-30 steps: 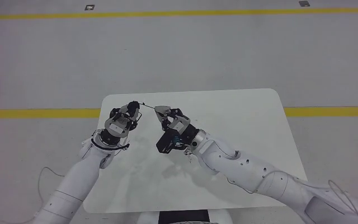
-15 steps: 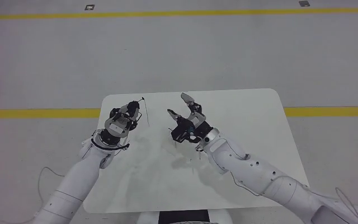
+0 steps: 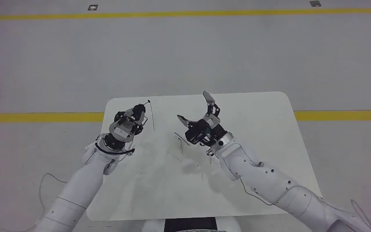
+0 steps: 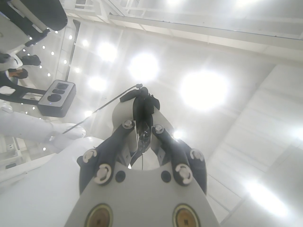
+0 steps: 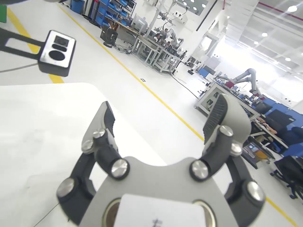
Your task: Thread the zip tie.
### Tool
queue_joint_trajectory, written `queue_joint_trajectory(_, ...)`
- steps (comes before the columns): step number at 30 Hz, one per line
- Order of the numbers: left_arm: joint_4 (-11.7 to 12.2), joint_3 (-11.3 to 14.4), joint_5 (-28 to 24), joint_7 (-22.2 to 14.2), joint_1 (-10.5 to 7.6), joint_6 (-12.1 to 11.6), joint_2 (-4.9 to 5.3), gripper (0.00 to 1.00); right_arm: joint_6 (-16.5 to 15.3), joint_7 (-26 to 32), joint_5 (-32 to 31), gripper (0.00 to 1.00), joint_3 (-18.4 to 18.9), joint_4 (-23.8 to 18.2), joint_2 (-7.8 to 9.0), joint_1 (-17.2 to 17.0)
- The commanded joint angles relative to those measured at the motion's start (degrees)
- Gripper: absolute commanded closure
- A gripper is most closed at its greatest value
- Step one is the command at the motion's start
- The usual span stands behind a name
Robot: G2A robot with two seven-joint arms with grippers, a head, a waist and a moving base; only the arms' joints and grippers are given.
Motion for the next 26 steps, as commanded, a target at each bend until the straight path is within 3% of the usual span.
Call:
queue_joint_trajectory(1, 0.5, -1.0, 0.0, -1.5, 0.46, 2.5, -0.36, 1.0, -0.4, -1.8, 2.4, 0.0, 2.2, -0.3, 0.12, -1.1)
queue_joint_trajectory(4, 1.5, -2.4, 0.0, -3.6, 0.95, 5.8, -1.09, 1.0, -1.7, -4.4, 5.5, 0.0, 5.1, -1.2, 0.29, -2.9)
queue_joint_trajectory(8, 3.3, -3.7, 0.0, -4.8, 1.29, 7.6, -2.33, 1.0, -3.5, -6.7, 7.8, 0.0, 7.9, -2.6, 0.29, -5.1)
queue_joint_trajectory(26, 3.3, -3.7, 0.0, -4.9, 1.29, 7.7, -2.41, 1.0, -3.6, -6.8, 7.8, 0.0, 8.1, -2.6, 0.29, -5.2)
